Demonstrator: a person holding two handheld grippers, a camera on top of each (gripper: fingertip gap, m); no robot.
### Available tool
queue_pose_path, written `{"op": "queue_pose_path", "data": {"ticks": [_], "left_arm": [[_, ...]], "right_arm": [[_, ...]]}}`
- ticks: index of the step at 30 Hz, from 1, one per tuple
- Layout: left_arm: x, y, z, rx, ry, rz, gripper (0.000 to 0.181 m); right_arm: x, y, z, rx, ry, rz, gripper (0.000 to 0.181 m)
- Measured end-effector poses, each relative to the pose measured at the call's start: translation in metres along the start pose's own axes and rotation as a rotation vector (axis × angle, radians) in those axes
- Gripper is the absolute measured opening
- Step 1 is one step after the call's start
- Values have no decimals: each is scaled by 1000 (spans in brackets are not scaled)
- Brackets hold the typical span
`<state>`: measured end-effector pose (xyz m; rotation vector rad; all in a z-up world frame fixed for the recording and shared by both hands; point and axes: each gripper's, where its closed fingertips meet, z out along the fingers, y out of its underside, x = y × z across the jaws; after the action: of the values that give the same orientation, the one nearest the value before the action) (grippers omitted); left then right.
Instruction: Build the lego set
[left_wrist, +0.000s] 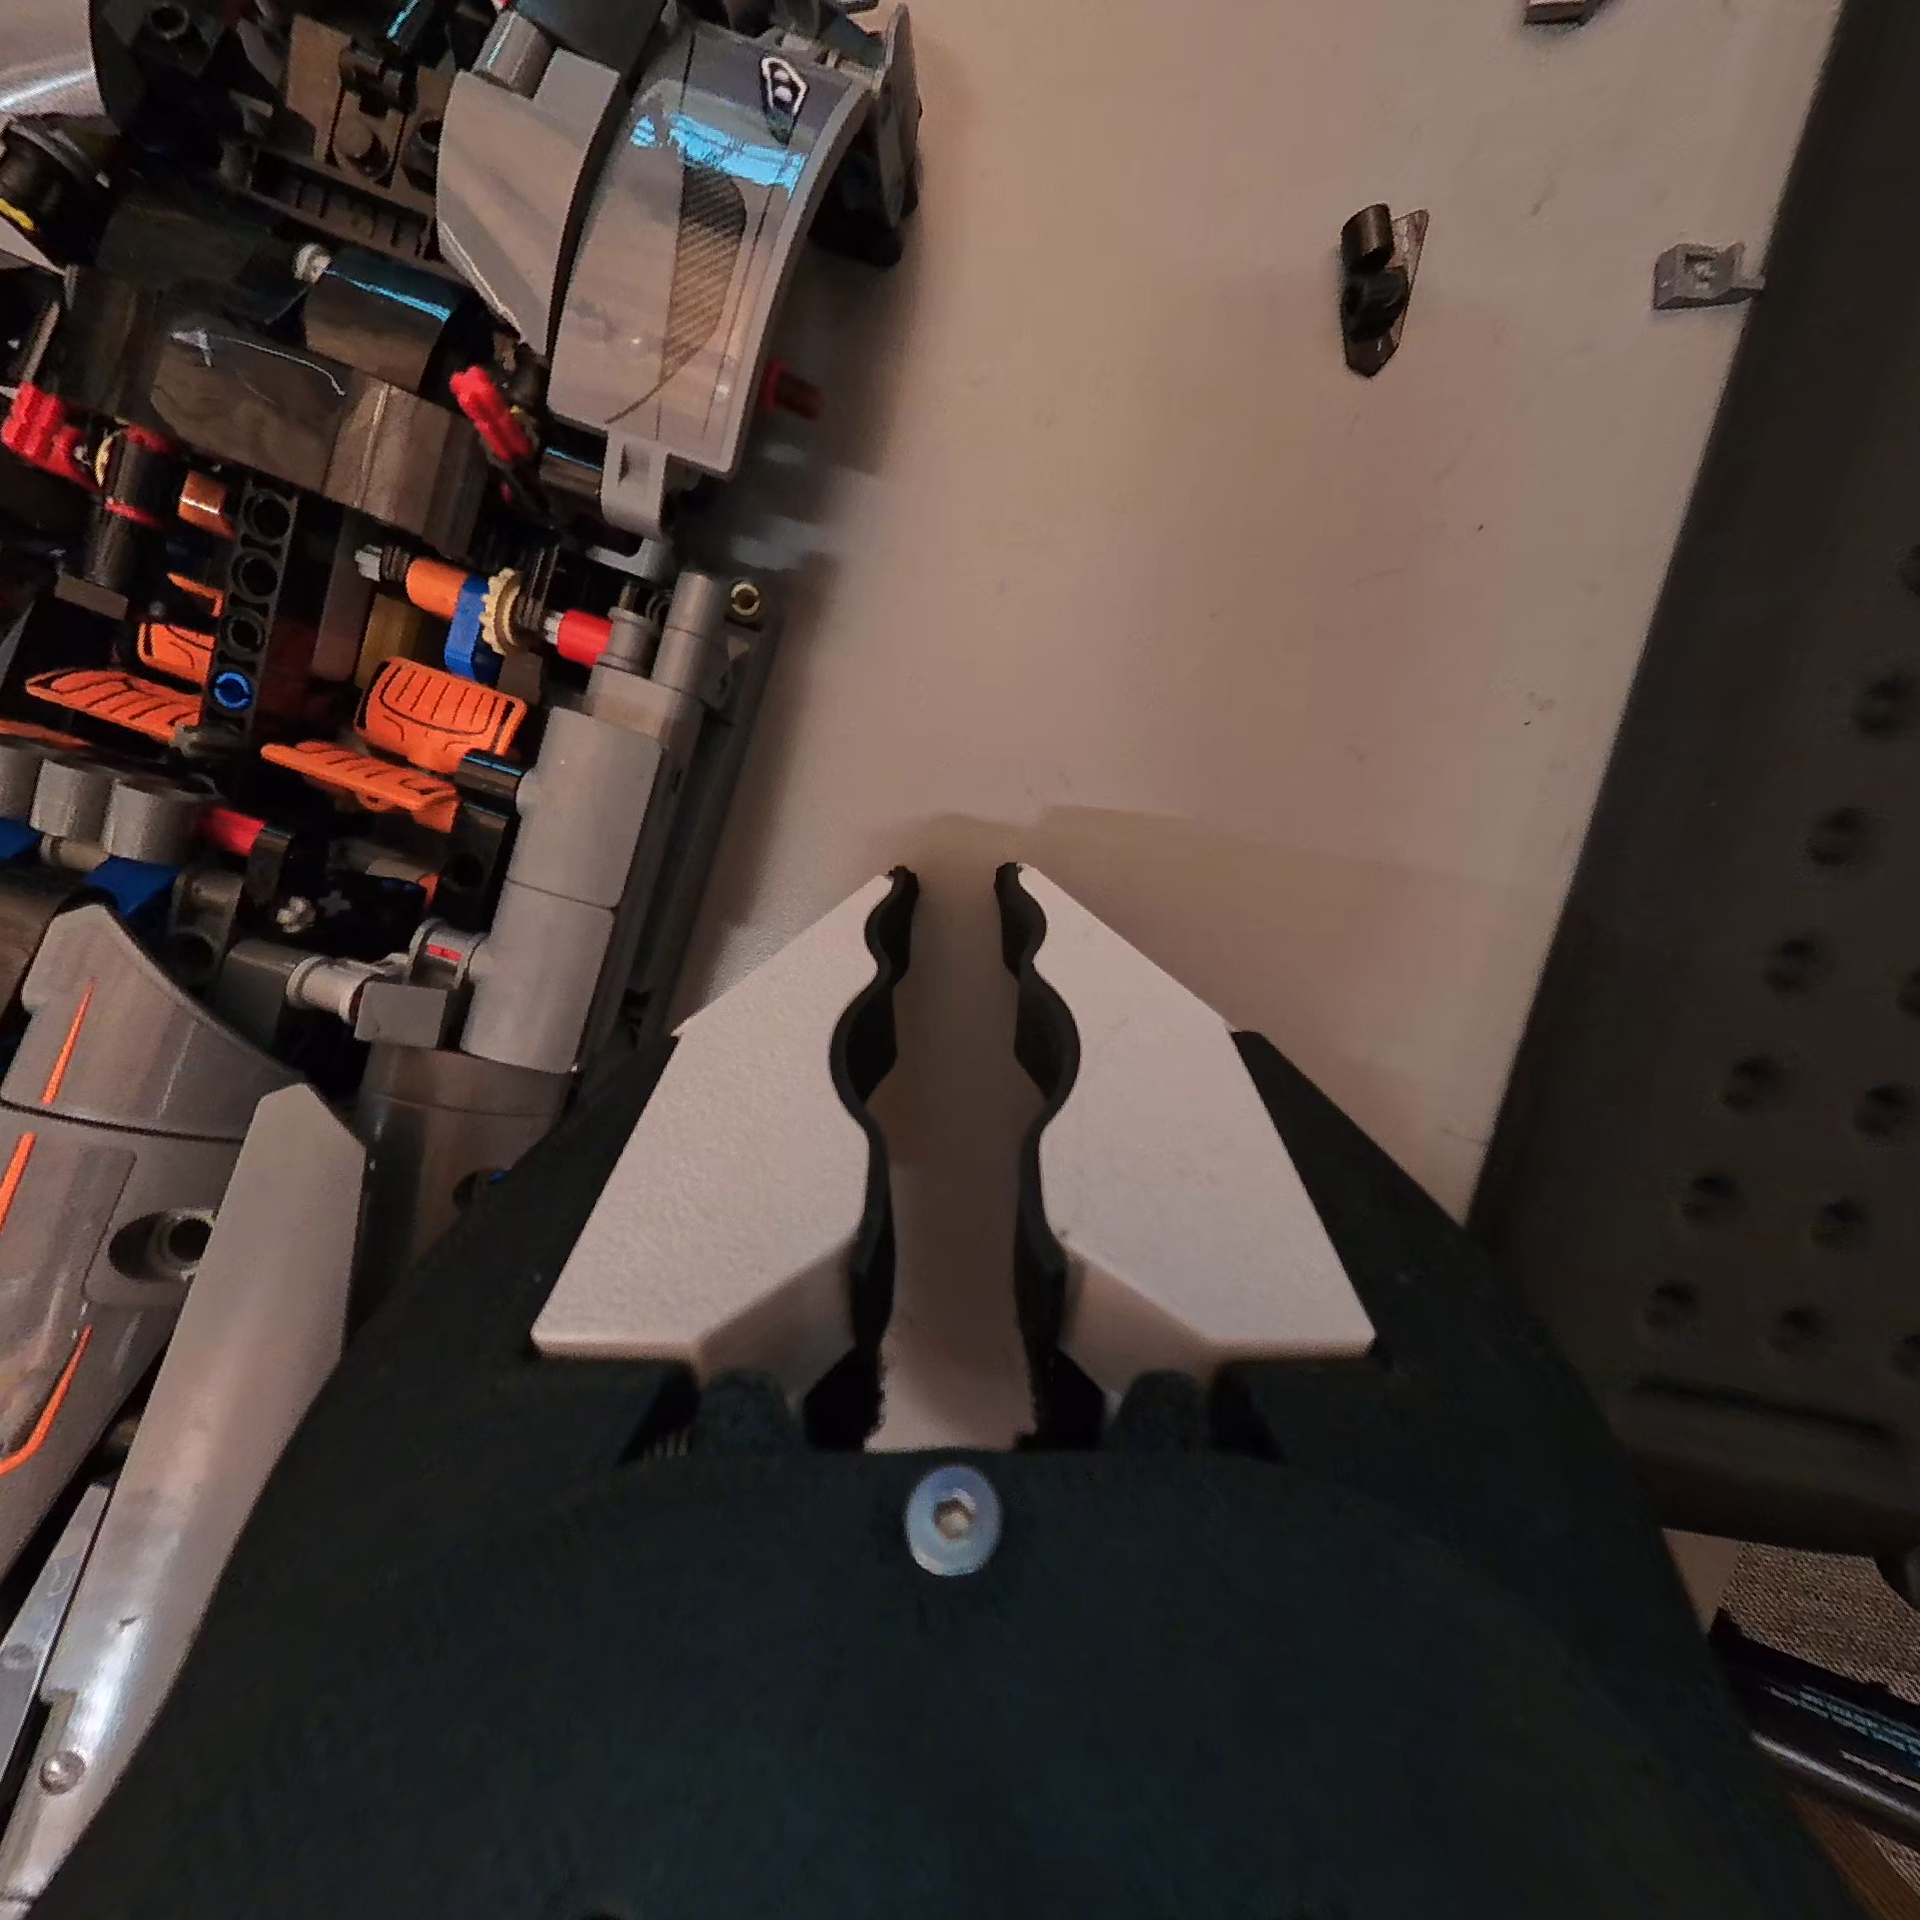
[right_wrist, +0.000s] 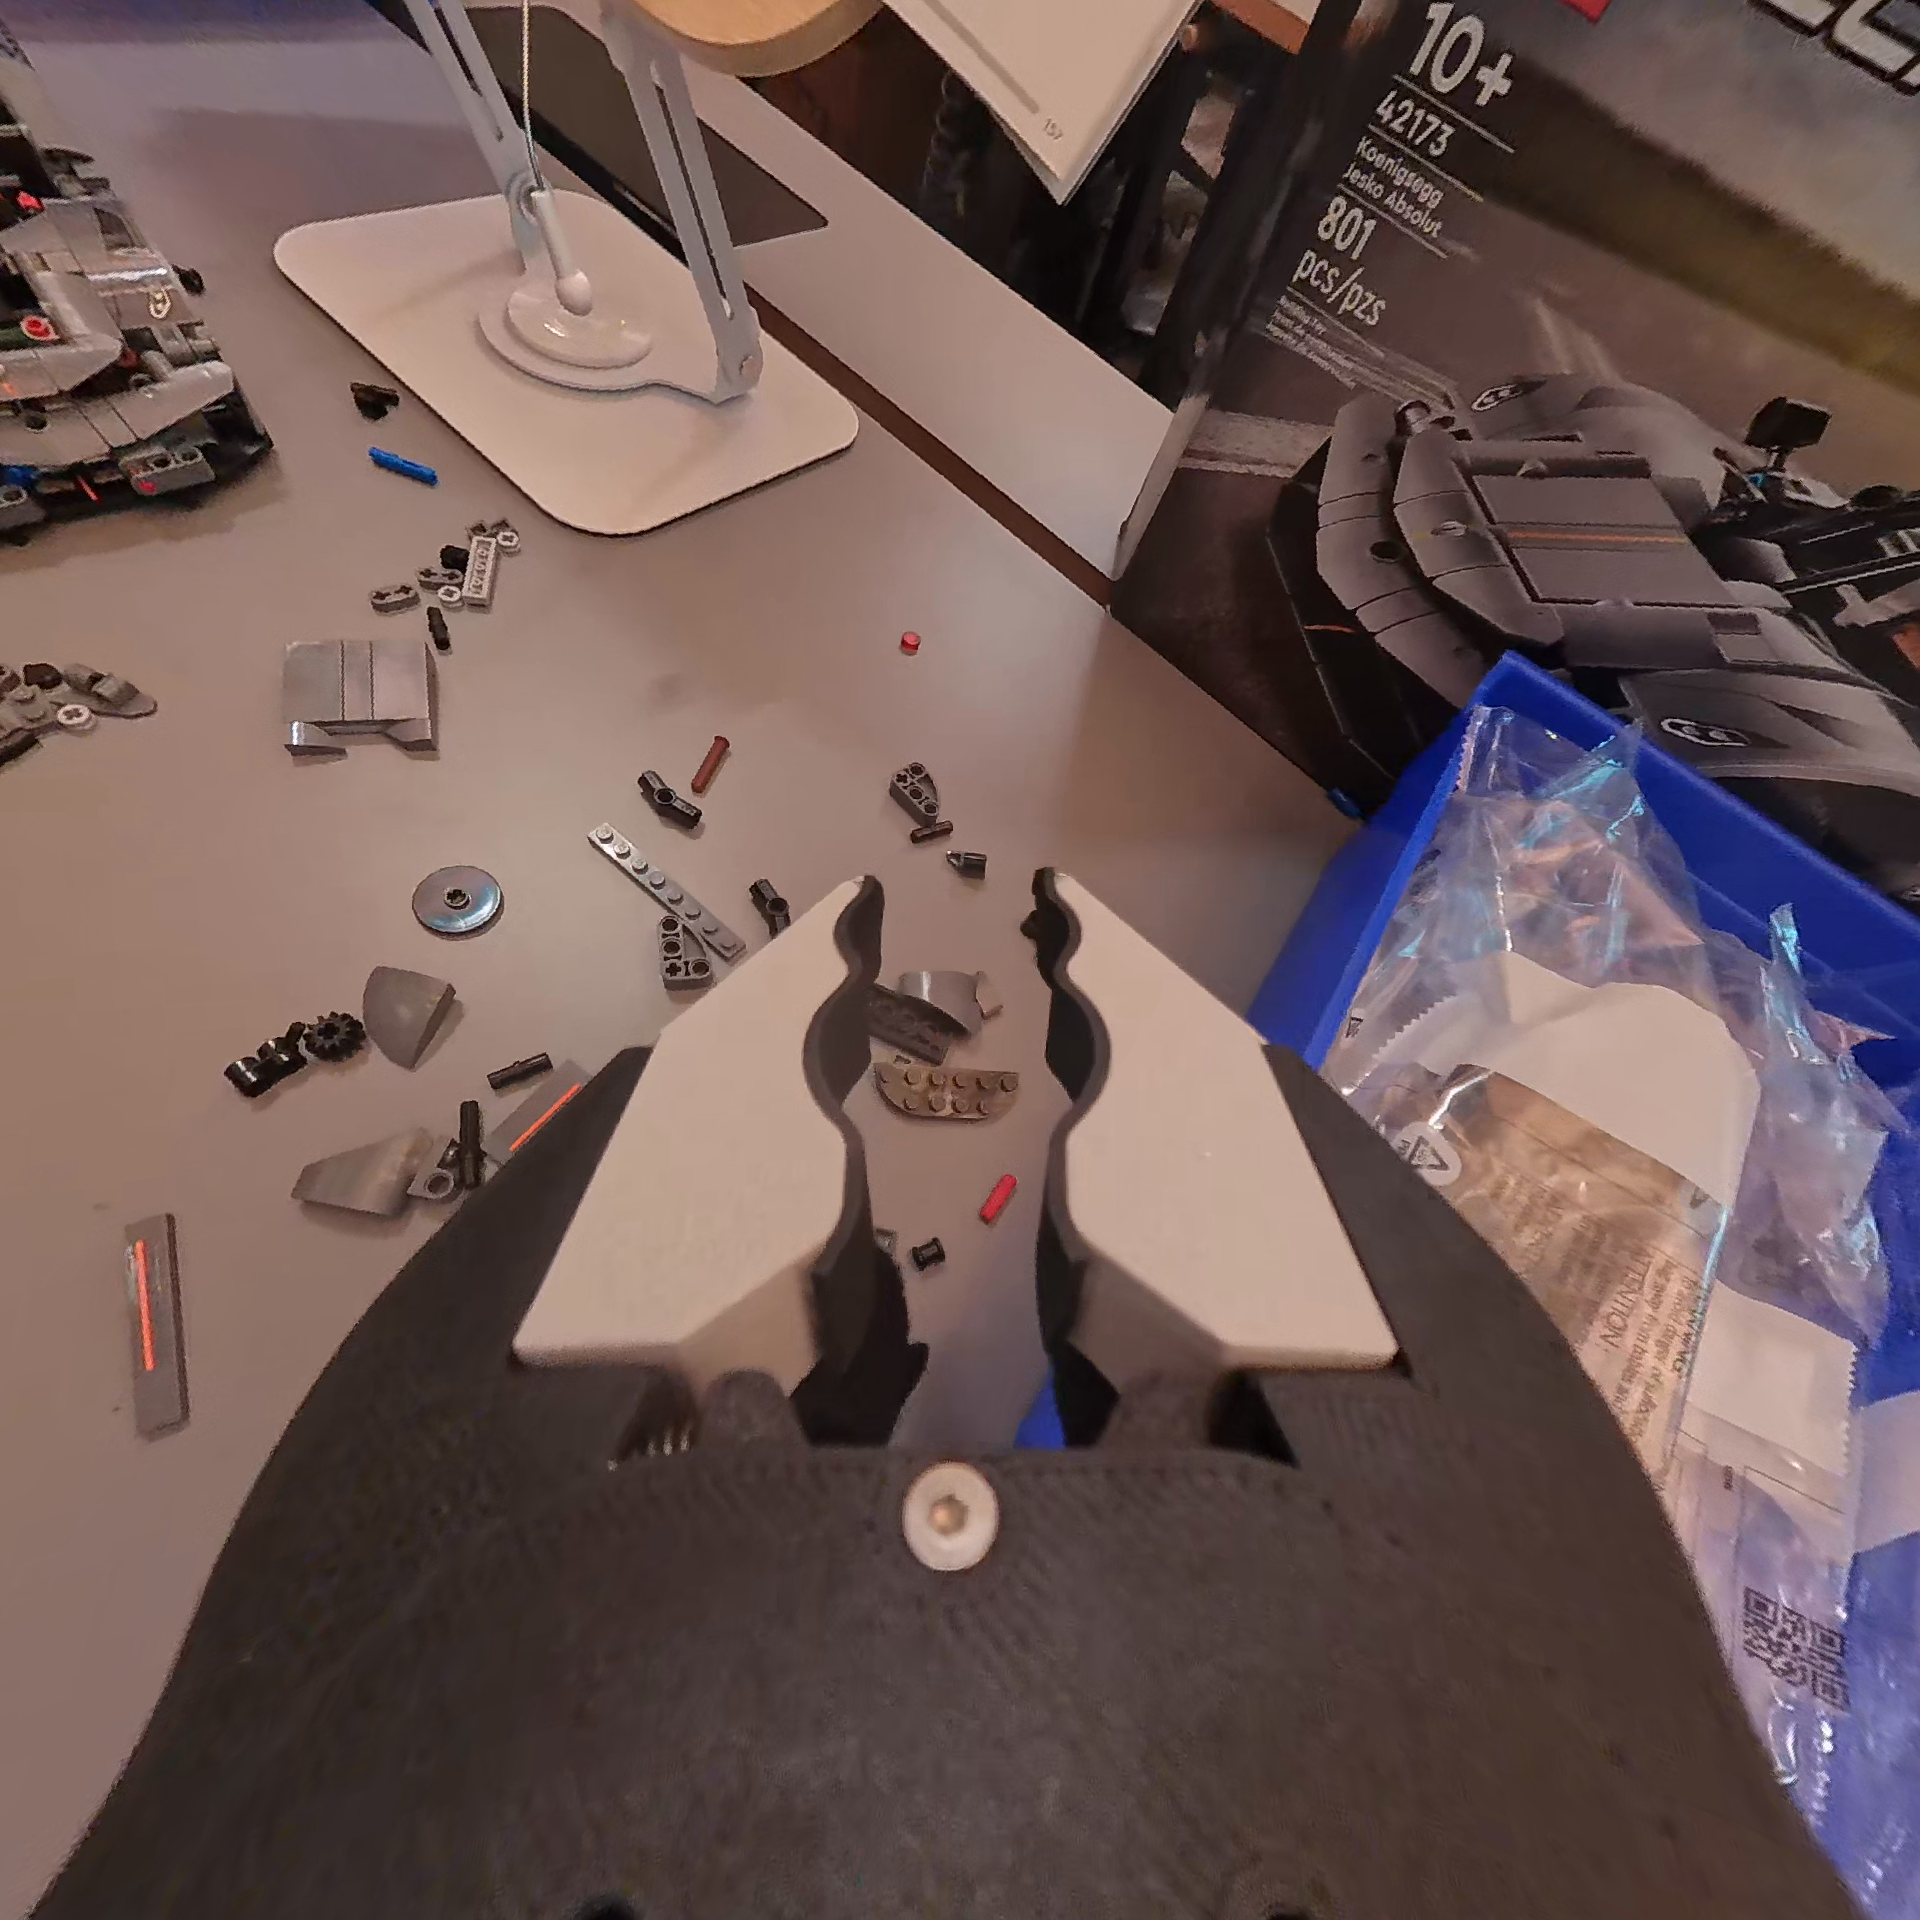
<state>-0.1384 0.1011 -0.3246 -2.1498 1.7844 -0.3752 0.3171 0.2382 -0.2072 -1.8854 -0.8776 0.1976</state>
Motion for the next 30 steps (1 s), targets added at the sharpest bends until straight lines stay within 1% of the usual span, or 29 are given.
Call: {"op": "queue_pose_path", "data": {"ticks": [21,30], "left_arm": [[-1,0,0,2,-1,-3,15],[-1,1,0,-3,-1,-1,15]], "right_arm": [[-14,10,8,-63,-39,-80,23],[-24,12,11,-92,-52,-148,22]]}}
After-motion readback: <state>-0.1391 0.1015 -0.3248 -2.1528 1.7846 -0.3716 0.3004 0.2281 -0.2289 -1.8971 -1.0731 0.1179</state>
